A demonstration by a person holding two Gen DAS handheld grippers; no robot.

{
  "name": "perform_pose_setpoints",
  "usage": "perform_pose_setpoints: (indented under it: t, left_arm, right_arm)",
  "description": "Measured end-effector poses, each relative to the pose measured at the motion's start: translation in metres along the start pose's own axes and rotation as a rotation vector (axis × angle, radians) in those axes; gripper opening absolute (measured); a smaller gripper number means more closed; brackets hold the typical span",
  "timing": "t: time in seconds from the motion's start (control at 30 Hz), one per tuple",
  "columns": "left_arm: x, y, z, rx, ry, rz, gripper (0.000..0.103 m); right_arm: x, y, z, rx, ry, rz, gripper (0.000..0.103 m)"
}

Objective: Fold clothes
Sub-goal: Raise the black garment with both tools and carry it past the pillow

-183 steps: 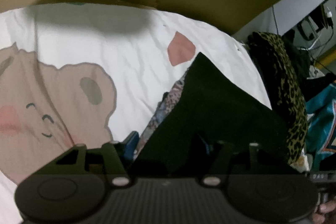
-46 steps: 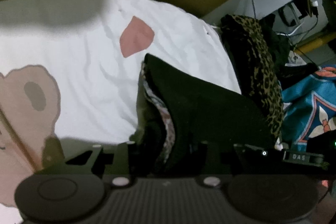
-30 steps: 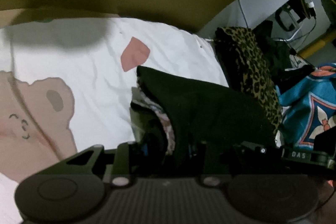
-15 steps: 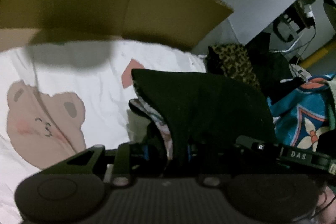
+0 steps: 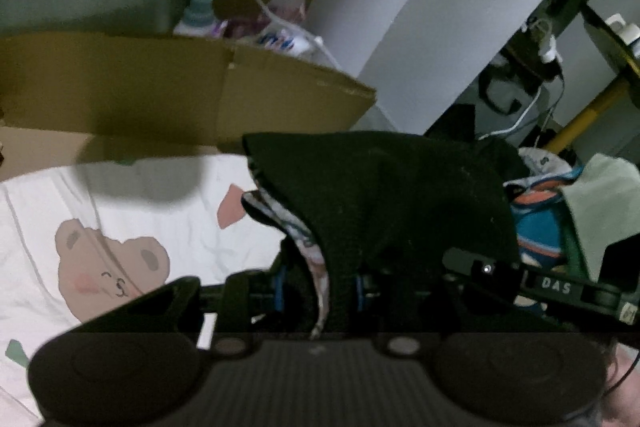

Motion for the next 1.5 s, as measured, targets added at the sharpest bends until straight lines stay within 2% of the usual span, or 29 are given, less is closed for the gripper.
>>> perform_pose_setpoints:
  t: [0.5, 0.67, 0.87, 1.17, 1.5]
  left_arm:
    - [-0.064, 0.055, -0.109, -0.134, 0.011, 0.013, 0.032]
    - [-0.081, 0.065, -0.133, -0.166, 0.001, 0.005, 0.032]
    - [-0.115, 0.079, -0.166, -0.191, 0.015, 0.053, 0.032]
    - [-0.167, 0.092, -0.213, -0.251, 0.007, 0.102, 0.032]
    - [-0.202, 0.103, -0.241, -0.310, -0.032, 0.088, 0.032]
  right_arm:
    - [0.088, 0.050, -0.113, -0.088, 0.024, -0.093, 0.007]
    - [0.114, 0.062, -0.149, -0.122, 0.034, -0.131, 0.007]
    - [0.131, 0.073, -0.197, -0.167, 0.066, -0.138, 0.007]
    - [0.151, 0.079, -0.272, -0.251, 0.066, -0.177, 0.007]
    - [0.184, 0.098, -0.341, -0.310, 0.060, -0.272, 0.007]
Point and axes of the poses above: each gripper's, at about its wrist camera, not at the fingertips, and z roughly the way its jaws point, x to its left, y to its top, the point moved 1 cm from there along z, roughly the way its jaws point, and after that the axes turned 15 degrees about z, right-handed, at the moved point
